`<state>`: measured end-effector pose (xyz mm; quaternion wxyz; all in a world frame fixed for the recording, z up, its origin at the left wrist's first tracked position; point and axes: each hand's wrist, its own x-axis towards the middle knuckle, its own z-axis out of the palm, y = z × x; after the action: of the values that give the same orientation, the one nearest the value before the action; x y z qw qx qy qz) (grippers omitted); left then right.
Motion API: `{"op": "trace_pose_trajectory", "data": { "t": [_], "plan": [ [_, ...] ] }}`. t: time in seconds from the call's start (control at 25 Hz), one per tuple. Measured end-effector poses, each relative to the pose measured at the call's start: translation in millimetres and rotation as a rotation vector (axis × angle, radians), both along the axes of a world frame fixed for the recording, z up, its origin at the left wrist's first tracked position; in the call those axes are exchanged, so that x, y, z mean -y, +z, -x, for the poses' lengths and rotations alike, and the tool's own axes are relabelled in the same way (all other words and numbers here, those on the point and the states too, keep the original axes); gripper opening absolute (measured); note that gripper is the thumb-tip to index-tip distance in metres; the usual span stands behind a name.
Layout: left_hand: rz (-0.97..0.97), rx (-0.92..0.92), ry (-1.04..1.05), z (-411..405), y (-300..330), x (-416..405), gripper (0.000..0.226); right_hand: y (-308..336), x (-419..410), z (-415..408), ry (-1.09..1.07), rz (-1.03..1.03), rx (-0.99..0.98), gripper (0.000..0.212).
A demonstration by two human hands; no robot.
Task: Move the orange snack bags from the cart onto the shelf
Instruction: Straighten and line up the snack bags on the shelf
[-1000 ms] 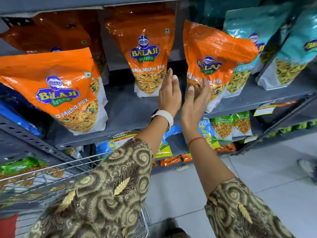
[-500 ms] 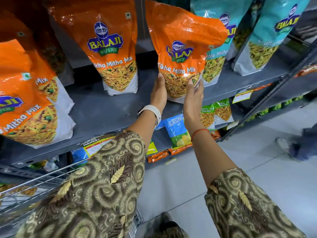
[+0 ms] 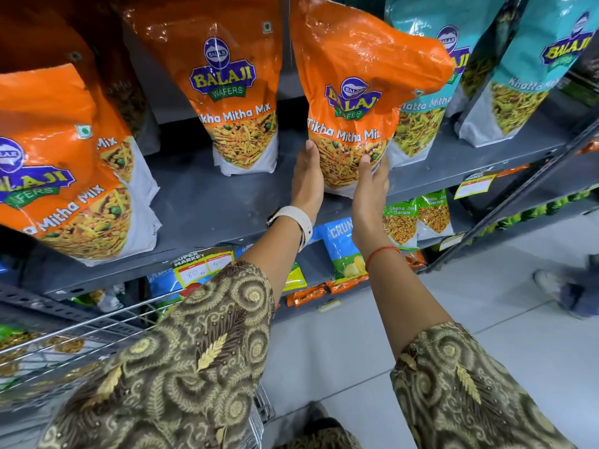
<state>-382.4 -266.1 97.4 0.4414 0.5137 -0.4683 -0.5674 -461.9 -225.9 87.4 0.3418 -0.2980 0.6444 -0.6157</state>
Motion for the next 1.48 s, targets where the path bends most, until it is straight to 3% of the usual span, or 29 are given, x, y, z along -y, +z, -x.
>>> {"op": "trace_pose_trajectory", "data": {
  "t": [0.32, 0.6, 1.48],
  "plan": [
    [0.085, -0.065, 0.239, -53.9, -1.7, -25.4, 0.06, 5.2, -2.3, -52.3, 0.186, 0.055, -0.027, 0.062],
    [0.158, -0.039, 0.376, -106.6, -6.6, -39.0, 0.042, 1.6, -3.5, -100.6, 0.355, 0.045, -0.015, 0.068],
    [0.171, 0.028, 0.348, -120.8, -23.9, -50.1, 0.044, -10.4, 4.4, -111.9, 0.389, -0.013, 0.014, 0.073]
  ]
}}
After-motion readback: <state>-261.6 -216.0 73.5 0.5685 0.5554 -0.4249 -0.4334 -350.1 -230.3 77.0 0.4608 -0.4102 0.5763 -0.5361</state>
